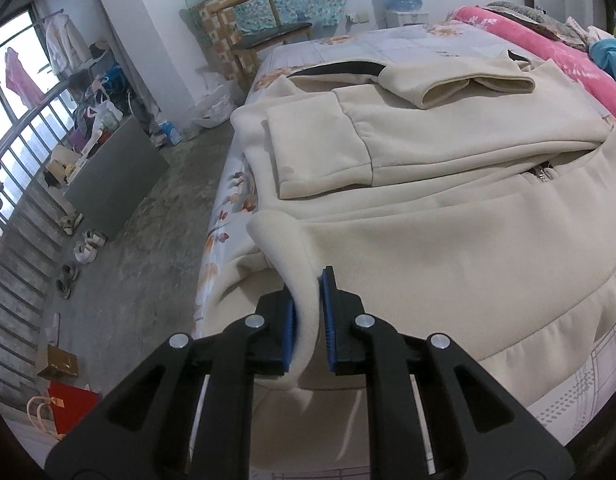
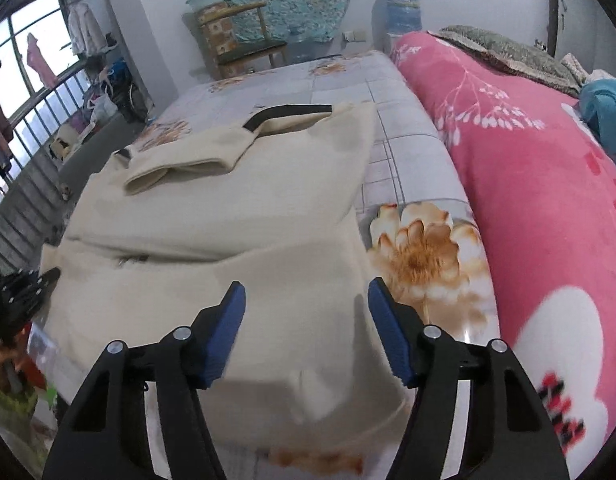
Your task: Fold large clothes
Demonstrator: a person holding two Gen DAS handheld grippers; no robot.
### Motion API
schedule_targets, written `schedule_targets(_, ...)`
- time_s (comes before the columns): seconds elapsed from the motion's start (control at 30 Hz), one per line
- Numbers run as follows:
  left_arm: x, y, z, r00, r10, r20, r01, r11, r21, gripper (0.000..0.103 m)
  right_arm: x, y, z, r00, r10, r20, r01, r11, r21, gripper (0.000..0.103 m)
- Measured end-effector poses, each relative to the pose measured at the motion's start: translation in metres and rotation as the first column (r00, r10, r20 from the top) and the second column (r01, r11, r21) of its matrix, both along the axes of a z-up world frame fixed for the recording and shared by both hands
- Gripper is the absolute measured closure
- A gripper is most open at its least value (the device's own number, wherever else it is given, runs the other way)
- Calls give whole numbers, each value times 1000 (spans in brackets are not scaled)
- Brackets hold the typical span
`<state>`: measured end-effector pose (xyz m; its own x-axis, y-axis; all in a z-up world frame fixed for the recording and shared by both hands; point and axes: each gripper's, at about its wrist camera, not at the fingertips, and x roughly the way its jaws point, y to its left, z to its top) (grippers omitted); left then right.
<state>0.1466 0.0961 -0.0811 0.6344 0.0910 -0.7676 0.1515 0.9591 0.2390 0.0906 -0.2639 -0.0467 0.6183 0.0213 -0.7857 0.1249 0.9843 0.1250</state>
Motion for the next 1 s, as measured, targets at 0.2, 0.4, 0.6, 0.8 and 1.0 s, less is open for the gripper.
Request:
schedule_targets(0.2,3,-4,-1,1000,2,-2,-2,1000,17,91,23,-11,-20,997,-20,-72,21,1000,14,60)
schedule_targets(0.4,3,-5,-2,1000,4,-5,-4,1000,18,91,0,9,-2,999,34,-29,-36,998,-58,64)
schedule_targets(0.6,3,-6,-1,1000,5,-3,-5,1000,17,91,-11,26,8,994,108,-4,-108,990,-93,64)
schedule_targets(0.8,3,-6,-1,1000,8,-2,-8,1000,17,91,2,18,-6,997,62,-45,-66,993,-100,69)
schedule_targets(1.0,3,-6,-1,1000,6,-3,-6,1000,20,91,10,10,-15,997,35,-68,-42,994,-102,75)
